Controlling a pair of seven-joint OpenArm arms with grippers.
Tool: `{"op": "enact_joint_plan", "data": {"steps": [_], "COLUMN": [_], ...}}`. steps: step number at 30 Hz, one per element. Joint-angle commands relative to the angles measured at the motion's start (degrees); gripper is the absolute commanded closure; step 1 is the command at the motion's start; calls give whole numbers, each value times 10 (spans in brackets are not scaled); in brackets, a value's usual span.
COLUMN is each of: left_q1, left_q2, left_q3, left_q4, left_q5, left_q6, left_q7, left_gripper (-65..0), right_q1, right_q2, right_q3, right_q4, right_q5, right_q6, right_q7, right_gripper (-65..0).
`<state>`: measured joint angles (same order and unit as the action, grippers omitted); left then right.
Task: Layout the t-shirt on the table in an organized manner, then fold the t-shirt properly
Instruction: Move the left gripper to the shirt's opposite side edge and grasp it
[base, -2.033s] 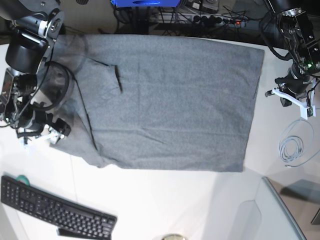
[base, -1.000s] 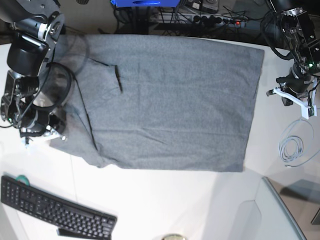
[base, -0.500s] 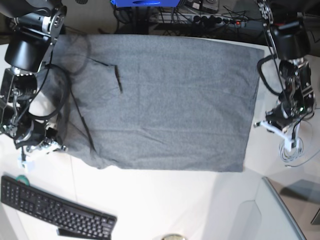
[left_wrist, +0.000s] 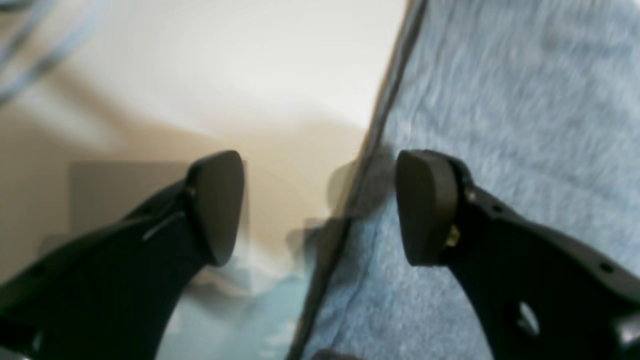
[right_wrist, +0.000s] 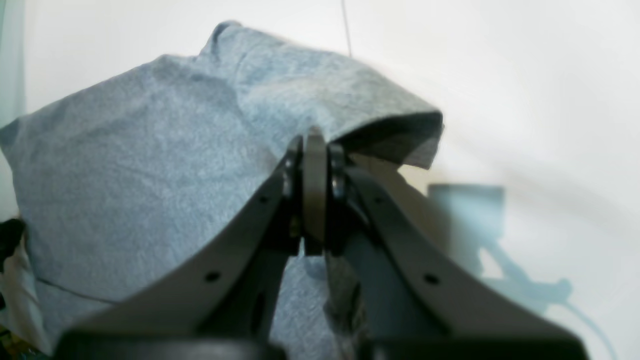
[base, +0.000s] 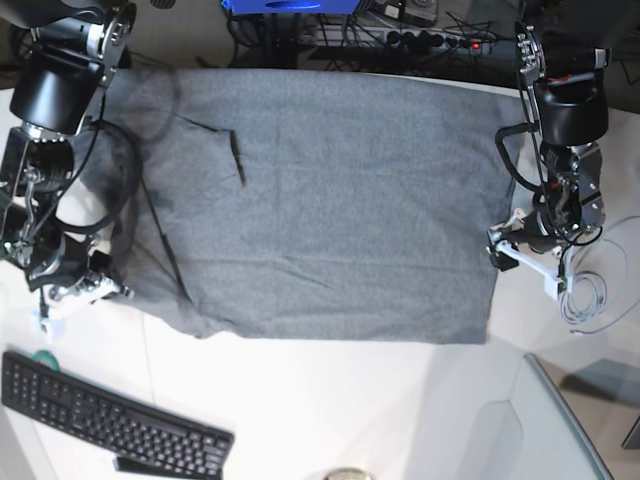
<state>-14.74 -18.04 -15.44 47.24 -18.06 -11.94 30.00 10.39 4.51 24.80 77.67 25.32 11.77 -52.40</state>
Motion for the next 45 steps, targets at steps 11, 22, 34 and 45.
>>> {"op": "enact_joint_plan", "data": {"steps": [11,22,34,45], "left_q1": [-31,-4,97,187], "left_q2": [22,21,40,62], "left_q3": [0,0,-5,-5], "left_q4": [-49,66,322,442], "left_q5": [-2,-2,-3,3], "left_q6": [0,0,4,5], "left_q7": [-17,12,168,225], "left_gripper": [-219,0,0,0], "right_q1": [10,9,9,9], "right_q2": [5,5,5,5], "right_q3": [1,1,1,1], "right_q4": [10,6,5,5], "right_q5": [8,8,8,8], "right_q6": [5,5,5,5], "right_q7": [10,10,11,11], "right_gripper": [-2,-2,-2,-2]}}
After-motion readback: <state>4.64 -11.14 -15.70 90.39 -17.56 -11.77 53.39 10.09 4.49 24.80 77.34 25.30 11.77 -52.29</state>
